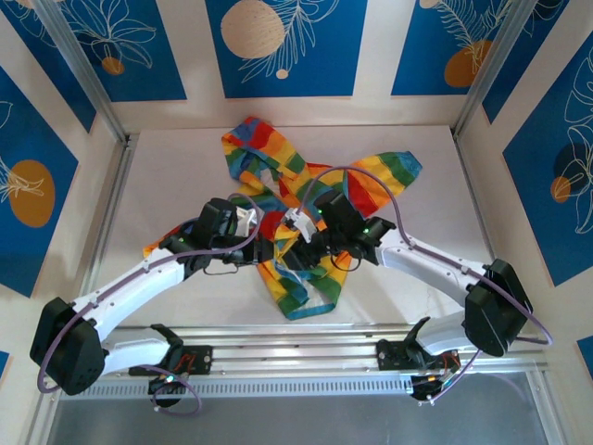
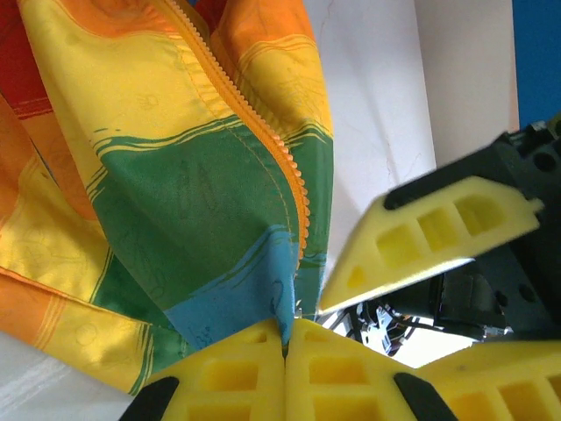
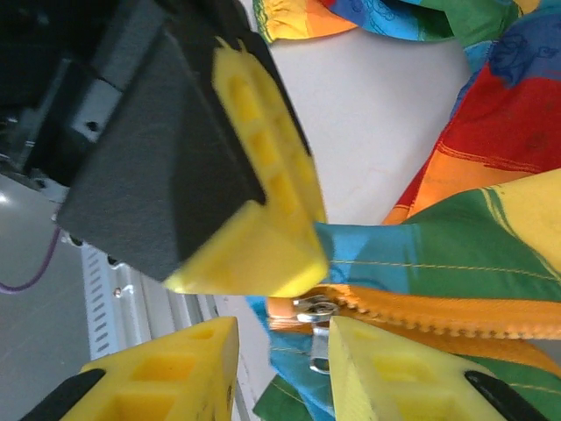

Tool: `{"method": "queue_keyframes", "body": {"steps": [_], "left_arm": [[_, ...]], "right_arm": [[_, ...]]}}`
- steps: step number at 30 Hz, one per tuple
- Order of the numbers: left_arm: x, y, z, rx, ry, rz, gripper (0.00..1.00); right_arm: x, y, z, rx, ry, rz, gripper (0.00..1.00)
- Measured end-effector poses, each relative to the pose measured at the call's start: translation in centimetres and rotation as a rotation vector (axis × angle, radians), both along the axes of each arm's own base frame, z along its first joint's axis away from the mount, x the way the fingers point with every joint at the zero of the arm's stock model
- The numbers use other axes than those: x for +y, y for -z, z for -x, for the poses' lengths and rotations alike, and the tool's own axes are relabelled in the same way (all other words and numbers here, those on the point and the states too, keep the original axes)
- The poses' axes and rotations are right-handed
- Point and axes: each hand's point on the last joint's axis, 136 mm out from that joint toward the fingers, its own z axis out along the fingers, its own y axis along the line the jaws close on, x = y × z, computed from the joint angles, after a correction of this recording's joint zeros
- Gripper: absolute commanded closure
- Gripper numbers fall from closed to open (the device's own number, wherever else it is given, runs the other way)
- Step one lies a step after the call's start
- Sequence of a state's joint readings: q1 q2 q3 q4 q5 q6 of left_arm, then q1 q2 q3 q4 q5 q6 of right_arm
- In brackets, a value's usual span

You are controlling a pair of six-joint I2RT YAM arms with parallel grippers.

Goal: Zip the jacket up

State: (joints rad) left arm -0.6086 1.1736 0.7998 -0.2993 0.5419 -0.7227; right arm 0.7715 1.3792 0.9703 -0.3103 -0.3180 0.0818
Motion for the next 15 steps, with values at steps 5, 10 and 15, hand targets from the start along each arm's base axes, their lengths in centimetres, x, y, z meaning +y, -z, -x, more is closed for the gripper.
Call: {"method": "queue_keyframes", "body": {"steps": [5,10,15], "left_arm": [[-0.1,-0.3,0.1,0.0,0.016,0.004,1.0],[-0.1,-0.3,0.1,0.002,0.029,0.003,1.0],[-0.1,-0.2,0.3,0.007,0.041,-0.001,1.0]], "right_arm": [[0.2,0.6,-0.1,-0.012,-0.008,0.01,0.68],[0.2,1.3,0.1,-0.028,-0.024,0.003,0.67],[0.3,1.9,0.5,-0.059,-0.051,0.014,0.69]]}}
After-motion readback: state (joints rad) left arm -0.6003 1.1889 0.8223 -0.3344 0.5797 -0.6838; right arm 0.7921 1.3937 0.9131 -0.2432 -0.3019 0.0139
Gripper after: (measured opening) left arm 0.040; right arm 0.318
